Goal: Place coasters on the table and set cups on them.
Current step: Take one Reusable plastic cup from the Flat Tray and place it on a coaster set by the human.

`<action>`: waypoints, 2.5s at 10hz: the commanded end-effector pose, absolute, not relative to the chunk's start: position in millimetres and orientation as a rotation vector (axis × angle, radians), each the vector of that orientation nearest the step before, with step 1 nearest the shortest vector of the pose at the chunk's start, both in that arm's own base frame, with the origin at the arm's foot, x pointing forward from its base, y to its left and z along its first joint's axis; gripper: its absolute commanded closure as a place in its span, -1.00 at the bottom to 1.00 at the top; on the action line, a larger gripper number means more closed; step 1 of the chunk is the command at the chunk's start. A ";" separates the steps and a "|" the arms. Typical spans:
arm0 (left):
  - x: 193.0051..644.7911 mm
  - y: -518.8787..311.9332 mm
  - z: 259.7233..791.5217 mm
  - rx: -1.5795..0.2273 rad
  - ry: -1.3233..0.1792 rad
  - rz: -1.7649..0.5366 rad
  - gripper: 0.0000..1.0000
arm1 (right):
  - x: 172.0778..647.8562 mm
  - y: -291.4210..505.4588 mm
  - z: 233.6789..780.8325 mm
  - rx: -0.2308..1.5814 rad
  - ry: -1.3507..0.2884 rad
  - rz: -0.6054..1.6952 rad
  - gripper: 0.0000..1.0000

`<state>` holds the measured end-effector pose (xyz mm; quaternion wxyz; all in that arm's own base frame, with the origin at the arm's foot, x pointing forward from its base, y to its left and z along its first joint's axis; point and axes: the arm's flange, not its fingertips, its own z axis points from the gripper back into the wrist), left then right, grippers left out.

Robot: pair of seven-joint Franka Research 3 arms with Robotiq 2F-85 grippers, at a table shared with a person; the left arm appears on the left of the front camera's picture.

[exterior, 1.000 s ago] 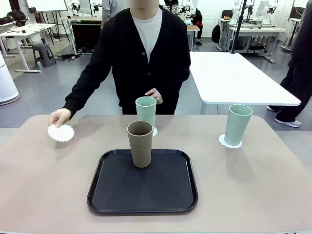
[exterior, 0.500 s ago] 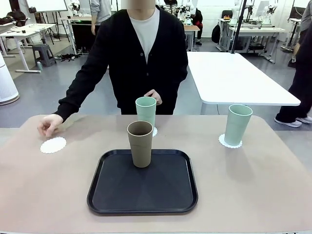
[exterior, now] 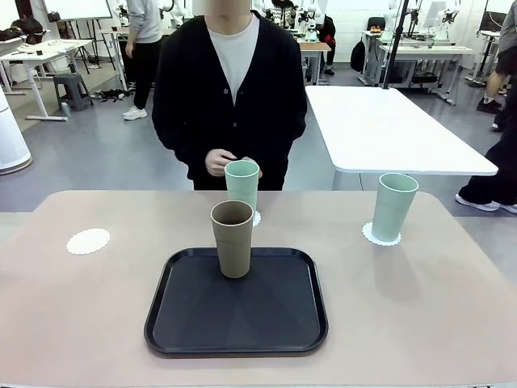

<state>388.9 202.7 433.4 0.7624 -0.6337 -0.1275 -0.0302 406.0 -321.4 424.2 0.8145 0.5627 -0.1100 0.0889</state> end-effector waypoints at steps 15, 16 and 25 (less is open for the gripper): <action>448.8 -141.1 449.8 -0.300 -0.509 -1.269 -1.00 | 405.4 -320.7 422.1 1.207 -0.241 0.181 -1.00; 447.9 -147.9 439.4 -0.299 -0.463 -1.293 -1.00 | 405.4 -320.7 422.1 1.207 -0.241 0.181 -1.00; 443.9 -157.8 435.3 -0.329 -0.439 -1.264 -1.00 | 405.4 -320.7 422.1 1.207 -0.241 0.181 -1.00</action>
